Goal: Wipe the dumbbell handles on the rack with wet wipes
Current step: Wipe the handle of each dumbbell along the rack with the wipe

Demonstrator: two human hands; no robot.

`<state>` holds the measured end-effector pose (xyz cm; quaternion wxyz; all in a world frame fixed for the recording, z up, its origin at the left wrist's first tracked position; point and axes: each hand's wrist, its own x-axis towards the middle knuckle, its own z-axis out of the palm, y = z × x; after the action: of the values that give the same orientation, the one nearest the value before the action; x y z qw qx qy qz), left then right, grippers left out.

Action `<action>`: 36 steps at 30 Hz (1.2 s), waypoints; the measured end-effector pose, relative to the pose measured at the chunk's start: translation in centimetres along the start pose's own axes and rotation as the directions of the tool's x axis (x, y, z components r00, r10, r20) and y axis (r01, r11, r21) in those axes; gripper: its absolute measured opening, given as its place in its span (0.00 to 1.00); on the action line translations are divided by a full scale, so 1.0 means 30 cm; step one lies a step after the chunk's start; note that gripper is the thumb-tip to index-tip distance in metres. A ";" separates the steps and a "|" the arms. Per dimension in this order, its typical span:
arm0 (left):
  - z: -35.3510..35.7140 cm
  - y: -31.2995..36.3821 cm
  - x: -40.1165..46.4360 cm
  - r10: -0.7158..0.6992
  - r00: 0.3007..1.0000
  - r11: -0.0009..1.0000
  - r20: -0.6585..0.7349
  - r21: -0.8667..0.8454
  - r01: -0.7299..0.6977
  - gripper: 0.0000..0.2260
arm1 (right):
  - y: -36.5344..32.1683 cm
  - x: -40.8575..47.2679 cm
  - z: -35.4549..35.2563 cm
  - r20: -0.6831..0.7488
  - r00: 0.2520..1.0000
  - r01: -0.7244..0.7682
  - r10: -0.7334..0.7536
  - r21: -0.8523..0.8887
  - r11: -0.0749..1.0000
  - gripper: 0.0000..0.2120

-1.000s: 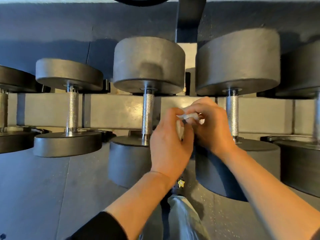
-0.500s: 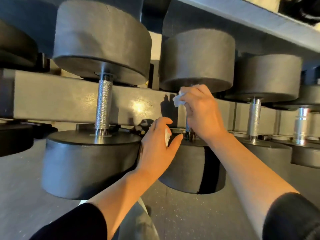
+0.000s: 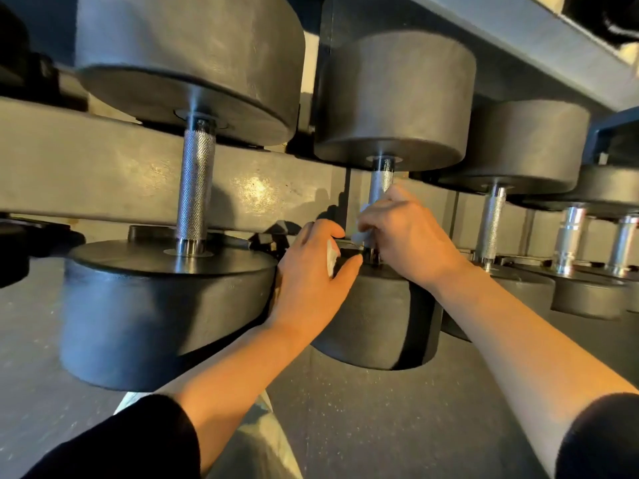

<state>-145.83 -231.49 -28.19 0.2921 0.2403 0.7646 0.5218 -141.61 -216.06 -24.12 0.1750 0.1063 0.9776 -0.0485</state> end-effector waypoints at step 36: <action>0.017 -0.010 -0.007 0.058 0.998 0.997 -0.017 0.046 -0.057 0.10 | 0.025 -0.050 0.020 0.104 0.972 -0.232 0.211 0.270 0.935 0.04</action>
<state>-145.34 -231.41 -28.59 0.2644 0.2640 0.7718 0.5145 -139.87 -215.69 -24.21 0.1984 0.2378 0.9355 -0.1700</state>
